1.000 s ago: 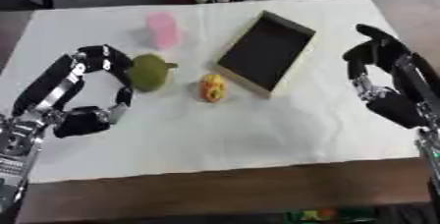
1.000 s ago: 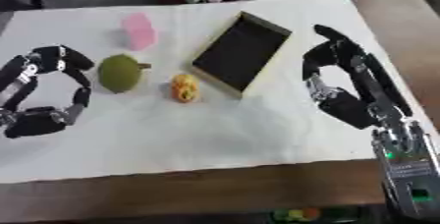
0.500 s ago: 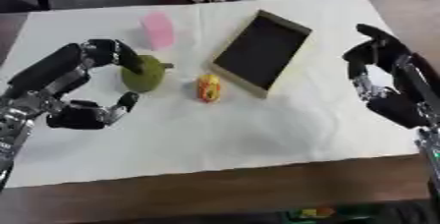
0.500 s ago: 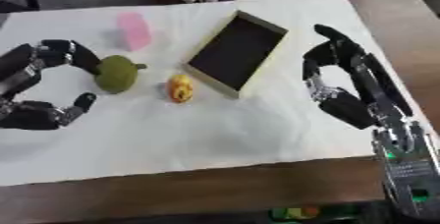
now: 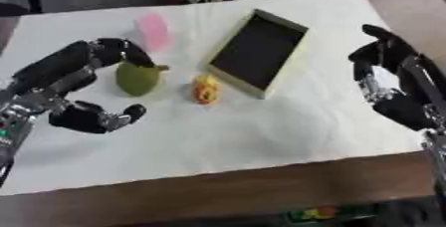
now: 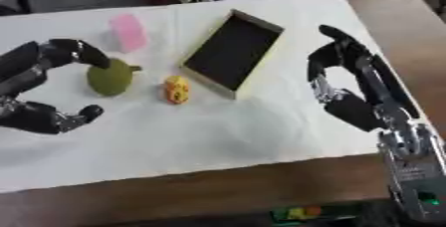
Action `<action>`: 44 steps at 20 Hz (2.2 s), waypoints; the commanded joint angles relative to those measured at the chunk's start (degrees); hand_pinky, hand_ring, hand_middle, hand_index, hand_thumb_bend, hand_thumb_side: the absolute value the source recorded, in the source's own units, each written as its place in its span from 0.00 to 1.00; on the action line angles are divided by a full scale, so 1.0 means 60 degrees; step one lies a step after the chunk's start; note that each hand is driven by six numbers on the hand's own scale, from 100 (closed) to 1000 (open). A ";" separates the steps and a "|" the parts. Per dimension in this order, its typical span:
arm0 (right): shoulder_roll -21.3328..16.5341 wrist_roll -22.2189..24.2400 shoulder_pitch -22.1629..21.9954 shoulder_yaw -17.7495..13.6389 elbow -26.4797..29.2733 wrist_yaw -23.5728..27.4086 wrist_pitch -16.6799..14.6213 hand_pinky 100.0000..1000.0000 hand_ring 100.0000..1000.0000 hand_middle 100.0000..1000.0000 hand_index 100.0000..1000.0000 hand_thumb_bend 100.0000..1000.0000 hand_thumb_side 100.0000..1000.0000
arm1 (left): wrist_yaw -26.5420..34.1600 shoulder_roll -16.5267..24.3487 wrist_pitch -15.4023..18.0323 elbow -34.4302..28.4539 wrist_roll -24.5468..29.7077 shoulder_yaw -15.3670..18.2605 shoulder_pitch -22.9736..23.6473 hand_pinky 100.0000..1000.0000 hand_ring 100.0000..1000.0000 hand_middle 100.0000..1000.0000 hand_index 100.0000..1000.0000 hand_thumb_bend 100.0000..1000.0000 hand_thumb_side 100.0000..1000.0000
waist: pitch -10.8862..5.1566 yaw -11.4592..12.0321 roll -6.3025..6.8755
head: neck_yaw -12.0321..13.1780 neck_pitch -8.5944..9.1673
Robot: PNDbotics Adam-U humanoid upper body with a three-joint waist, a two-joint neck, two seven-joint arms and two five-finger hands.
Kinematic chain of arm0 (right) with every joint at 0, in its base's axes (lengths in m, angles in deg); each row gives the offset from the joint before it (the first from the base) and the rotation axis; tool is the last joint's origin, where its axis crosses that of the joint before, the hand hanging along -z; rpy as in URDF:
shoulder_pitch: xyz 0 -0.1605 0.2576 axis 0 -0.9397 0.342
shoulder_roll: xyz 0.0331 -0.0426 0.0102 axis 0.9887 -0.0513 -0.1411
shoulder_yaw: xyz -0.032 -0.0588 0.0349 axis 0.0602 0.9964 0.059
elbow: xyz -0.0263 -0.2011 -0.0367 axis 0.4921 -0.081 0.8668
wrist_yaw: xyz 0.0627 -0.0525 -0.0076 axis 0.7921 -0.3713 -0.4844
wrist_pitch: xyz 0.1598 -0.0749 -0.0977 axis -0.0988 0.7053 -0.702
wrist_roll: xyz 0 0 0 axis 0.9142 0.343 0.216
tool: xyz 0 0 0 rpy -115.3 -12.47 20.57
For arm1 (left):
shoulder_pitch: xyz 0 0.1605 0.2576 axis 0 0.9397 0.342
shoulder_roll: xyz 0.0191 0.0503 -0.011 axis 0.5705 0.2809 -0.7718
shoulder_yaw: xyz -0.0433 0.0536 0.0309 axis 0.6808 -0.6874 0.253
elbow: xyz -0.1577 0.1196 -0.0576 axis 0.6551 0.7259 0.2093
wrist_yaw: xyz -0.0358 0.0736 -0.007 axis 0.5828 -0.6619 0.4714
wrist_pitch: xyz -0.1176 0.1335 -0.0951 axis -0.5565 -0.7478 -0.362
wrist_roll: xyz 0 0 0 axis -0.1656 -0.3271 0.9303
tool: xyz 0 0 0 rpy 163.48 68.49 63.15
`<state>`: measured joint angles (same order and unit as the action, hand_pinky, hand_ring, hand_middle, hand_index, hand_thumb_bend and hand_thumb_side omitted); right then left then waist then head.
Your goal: Pick up objects on the table and place them in the box.
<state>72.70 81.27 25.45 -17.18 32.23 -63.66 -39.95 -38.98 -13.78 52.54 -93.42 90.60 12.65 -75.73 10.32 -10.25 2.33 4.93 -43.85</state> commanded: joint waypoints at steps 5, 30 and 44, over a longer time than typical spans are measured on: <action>-0.0147 -0.0096 0.0150 -0.0001 0.0198 0.0100 -0.0022 0.70 0.69 0.59 0.95 0.00 0.56 | -0.0407 0.0832 0.0443 0.1184 0.1027 -0.1201 -0.1645 0.77 0.74 0.74 0.82 0.38 0.09 | -0.0135 -0.0038 -0.0082 | -0.0002 -0.0044; -0.0102 -0.0415 0.0224 0.0030 0.0208 0.0231 0.0012 0.69 0.68 0.57 0.95 0.00 0.55 | -0.3074 -0.1576 0.1841 0.5604 0.0727 -0.1872 -0.4275 0.79 0.74 0.75 0.81 0.42 0.06 | -0.0097 -0.0339 -0.0058 | -0.0061 -0.0044; -0.0064 -0.0414 0.0277 0.0084 0.0206 0.0250 0.0003 0.69 0.68 0.57 0.95 0.00 0.55 | -0.4937 -0.2343 0.1598 0.6676 -0.1055 -0.1605 -0.4572 0.78 0.73 0.73 0.77 0.42 0.03 | -0.0054 -0.0528 -0.0074 | 0.0022 -0.0044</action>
<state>72.76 78.88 26.28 -16.63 32.23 -62.56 -39.95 -67.61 -28.20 62.24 -53.38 85.36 2.15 -101.74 10.75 -13.41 2.07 4.93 -43.85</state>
